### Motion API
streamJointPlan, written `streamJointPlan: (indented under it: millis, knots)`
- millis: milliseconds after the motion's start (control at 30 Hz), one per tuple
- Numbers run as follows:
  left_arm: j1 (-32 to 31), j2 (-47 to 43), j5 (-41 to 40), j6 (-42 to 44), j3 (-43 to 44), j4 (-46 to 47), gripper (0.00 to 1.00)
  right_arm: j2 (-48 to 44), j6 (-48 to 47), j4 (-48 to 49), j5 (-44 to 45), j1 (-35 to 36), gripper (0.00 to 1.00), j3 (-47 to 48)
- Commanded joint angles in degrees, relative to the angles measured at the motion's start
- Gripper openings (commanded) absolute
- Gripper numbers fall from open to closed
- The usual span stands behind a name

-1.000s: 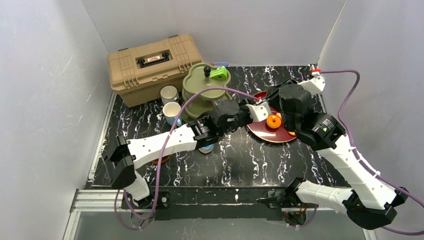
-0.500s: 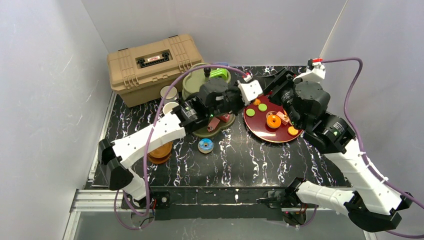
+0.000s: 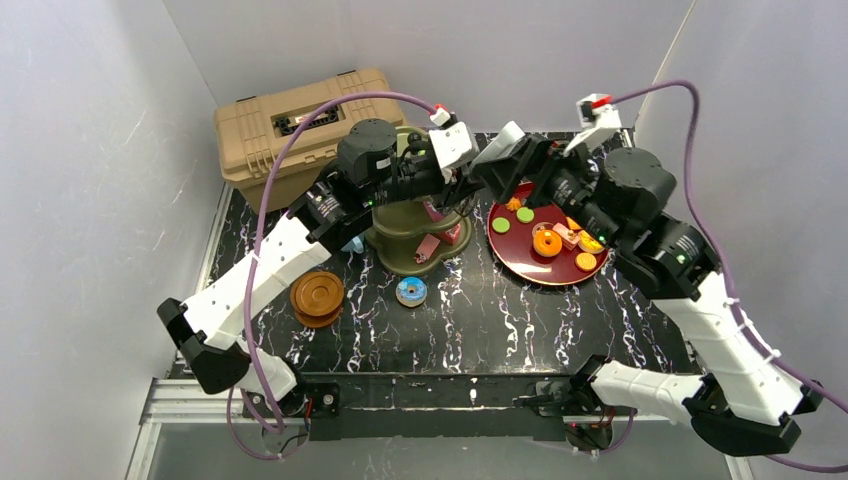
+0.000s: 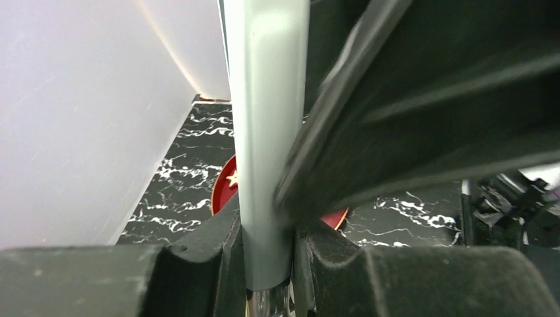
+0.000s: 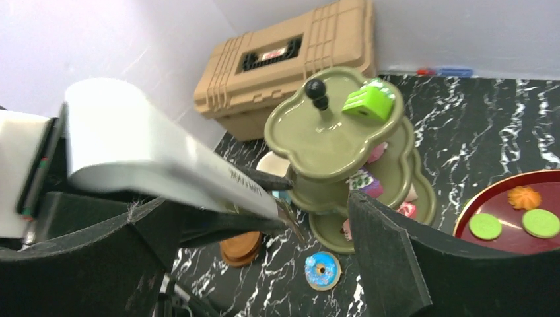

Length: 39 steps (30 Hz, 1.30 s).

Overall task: Serve the afternoon tea
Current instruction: Adjust the clamp.

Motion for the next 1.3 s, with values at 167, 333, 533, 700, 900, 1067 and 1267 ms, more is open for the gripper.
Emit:
streamJointPlan:
  millis: [167, 333, 533, 700, 900, 1067, 1267]
  knots:
    - [-0.2, -4.1, 4.5, -0.8, -2.2, 0.2, 0.00, 3.5, -1.6, 8.4, -11.1, 0.3, 0.98, 0.5]
    - [-0.2, -5.0, 4.4, -0.1, -3.3, 0.7, 0.00, 3.4, -0.3, 11.1, -9.7, 0.3, 0.90, -1.4]
    - [-0.2, -5.0, 1.5, 0.9, -3.7, 0.5, 0.00, 3.6, 1.3, 12.5, -7.4, 0.4, 0.35, -4.3]
    - [-0.3, -4.0, -4.4, 1.2, -3.4, -0.8, 0.30, 3.4, 0.5, 12.8, -3.8, 0.4, 0.14, -4.7]
    - [-0.4, -5.0, -7.1, -0.4, -6.0, -2.0, 0.77, 2.7, -0.3, 16.6, -2.6, 0.3, 0.10, -6.4]
    - [-0.6, -6.5, -10.2, 0.9, -9.4, -1.3, 0.78, 2.3, 0.1, 17.7, -1.0, 0.3, 0.07, -7.0]
    - [-1.8, -5.9, -15.0, 4.7, -10.7, -1.1, 0.68, 1.8, 2.2, 18.1, 0.2, 0.3, 0.06, -7.9]
